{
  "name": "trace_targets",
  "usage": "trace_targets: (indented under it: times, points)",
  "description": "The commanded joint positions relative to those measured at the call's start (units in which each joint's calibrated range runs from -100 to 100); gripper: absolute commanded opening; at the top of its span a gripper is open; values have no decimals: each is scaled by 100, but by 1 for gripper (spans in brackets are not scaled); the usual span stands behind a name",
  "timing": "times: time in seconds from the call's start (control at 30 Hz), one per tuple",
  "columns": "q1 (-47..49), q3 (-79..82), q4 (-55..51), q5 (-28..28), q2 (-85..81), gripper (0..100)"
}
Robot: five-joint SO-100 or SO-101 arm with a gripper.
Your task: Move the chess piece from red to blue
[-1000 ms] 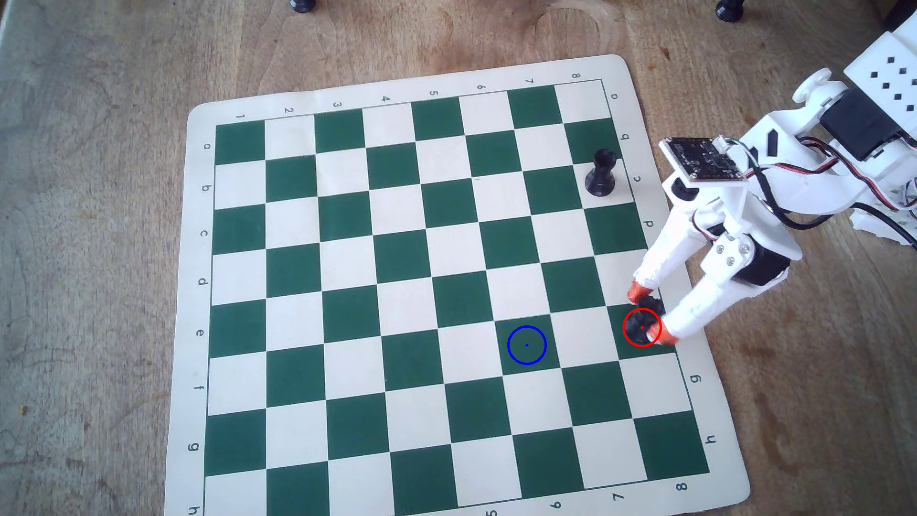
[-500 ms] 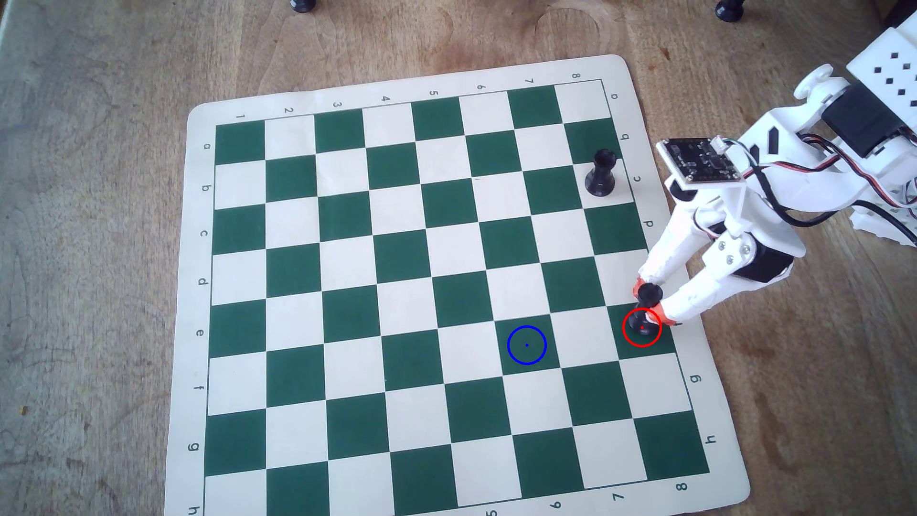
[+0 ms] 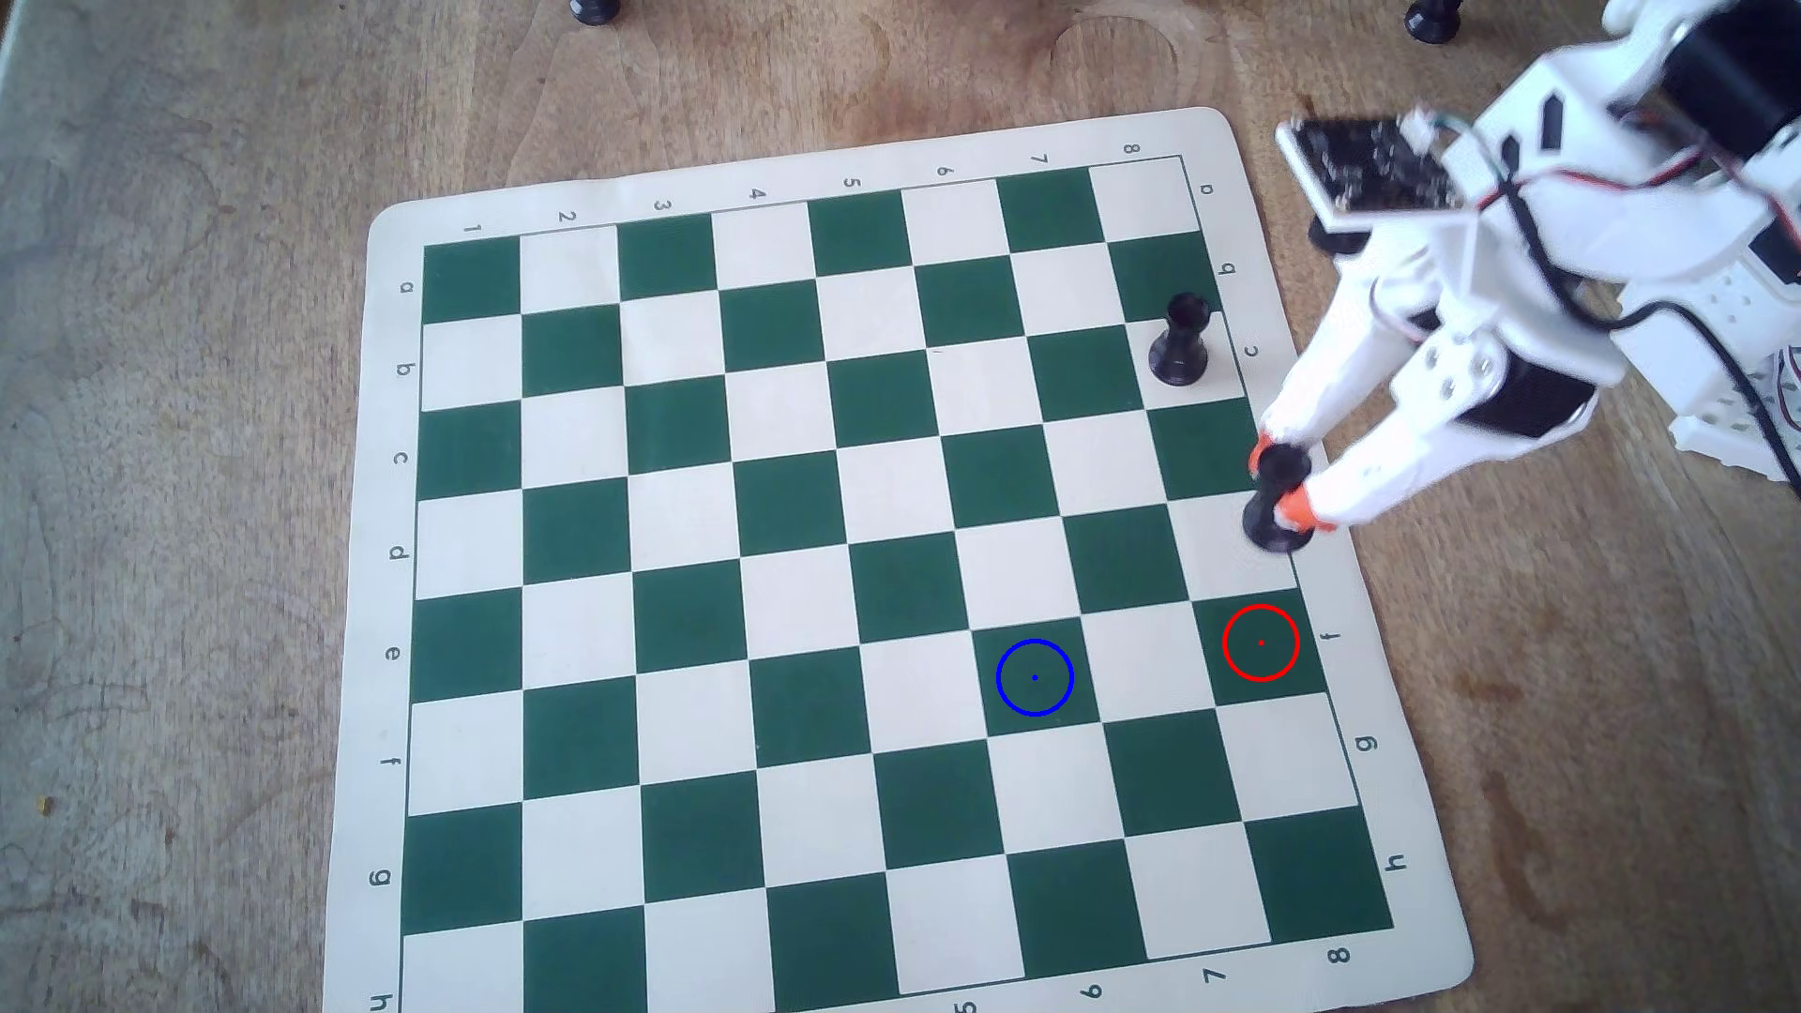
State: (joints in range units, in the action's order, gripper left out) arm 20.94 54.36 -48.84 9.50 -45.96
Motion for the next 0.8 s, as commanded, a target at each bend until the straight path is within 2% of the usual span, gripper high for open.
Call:
trace_targets:
  times: [0.0,0.17,0.53,0.77]
  points:
    - [-33,-1166,-202,15,-5,0]
    - [-41,-2082,61,59,1158,0]
    - [-18,-1927,2149,317,3390,0]
    - [-190,-1937,2706,322,4018,0]
